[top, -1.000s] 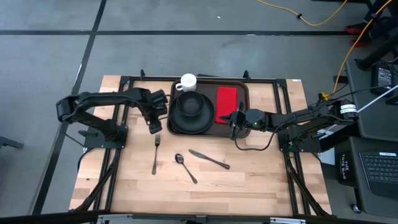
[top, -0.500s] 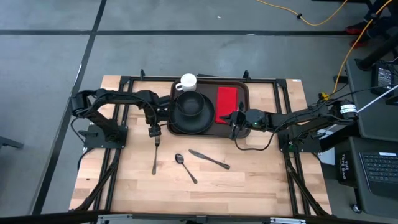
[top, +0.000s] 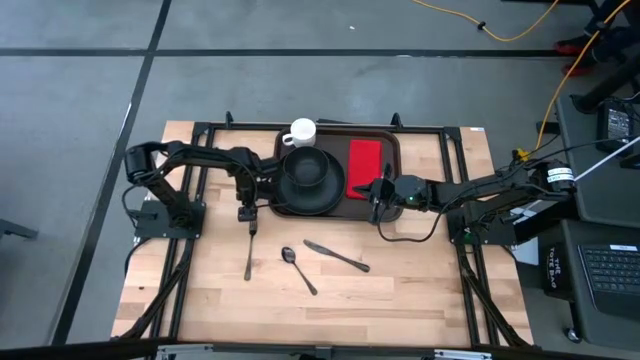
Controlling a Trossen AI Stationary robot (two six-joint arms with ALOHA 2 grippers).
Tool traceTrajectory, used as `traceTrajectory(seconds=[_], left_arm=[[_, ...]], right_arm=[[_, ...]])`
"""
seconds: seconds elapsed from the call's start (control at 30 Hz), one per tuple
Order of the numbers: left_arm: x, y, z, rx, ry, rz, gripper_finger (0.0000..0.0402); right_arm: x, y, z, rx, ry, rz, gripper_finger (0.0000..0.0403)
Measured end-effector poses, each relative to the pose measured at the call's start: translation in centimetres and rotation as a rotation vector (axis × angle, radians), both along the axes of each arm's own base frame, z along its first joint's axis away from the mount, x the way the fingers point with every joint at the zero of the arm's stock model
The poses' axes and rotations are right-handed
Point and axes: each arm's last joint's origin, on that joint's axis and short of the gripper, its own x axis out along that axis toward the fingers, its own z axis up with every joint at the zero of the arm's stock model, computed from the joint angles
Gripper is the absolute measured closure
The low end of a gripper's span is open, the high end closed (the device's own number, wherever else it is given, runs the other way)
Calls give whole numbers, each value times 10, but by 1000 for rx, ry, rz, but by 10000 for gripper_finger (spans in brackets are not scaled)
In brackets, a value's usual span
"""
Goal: Set up tray
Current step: Put the black fork on the red table napkin
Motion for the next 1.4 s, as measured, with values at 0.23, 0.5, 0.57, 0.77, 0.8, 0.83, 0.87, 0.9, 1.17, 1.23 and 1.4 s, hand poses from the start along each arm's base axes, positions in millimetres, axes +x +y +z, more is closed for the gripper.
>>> traceTrajectory(seconds=[0.23, 0.5, 0.57, 0.77, 0.8, 0.83, 0.87, 0.9, 1.17, 1.23, 1.4], left_arm=[[4, 0, -10, -46, 10, -2, 206], [5, 1, -14, -73, 14, 1, 206], [5, 0, -14, -92, -1, -13, 206], [6, -1, -14, -104, -16, -29, 206], [6, -1, -14, -102, -16, -30, 206], [7, -2, -14, -103, -17, -32, 206], [7, -2, -14, -103, -18, -34, 206], [7, -3, -14, -103, -19, -37, 206], [10, -8, -14, -101, -26, -72, 206], [10, -10, -14, -99, -29, -91, 206], [11, -13, -15, -99, -31, -102, 206]], right_arm=[[0, 0, 0, -5, 2, 2, 397], [0, 0, 0, -7, 3, 3, 382], [0, 0, 0, -8, 4, 3, 381], [0, 0, 0, -8, 3, 3, 396], [0, 0, 0, -8, 3, 3, 397], [0, 0, 0, -8, 3, 3, 398], [0, 0, 0, -8, 4, 3, 398], [0, 0, 0, -8, 3, 3, 396], [0, 0, 0, -6, 3, 2, 375], [0, 0, 0, -6, 2, 2, 375], [0, 0, 0, -6, 2, 2, 374]])
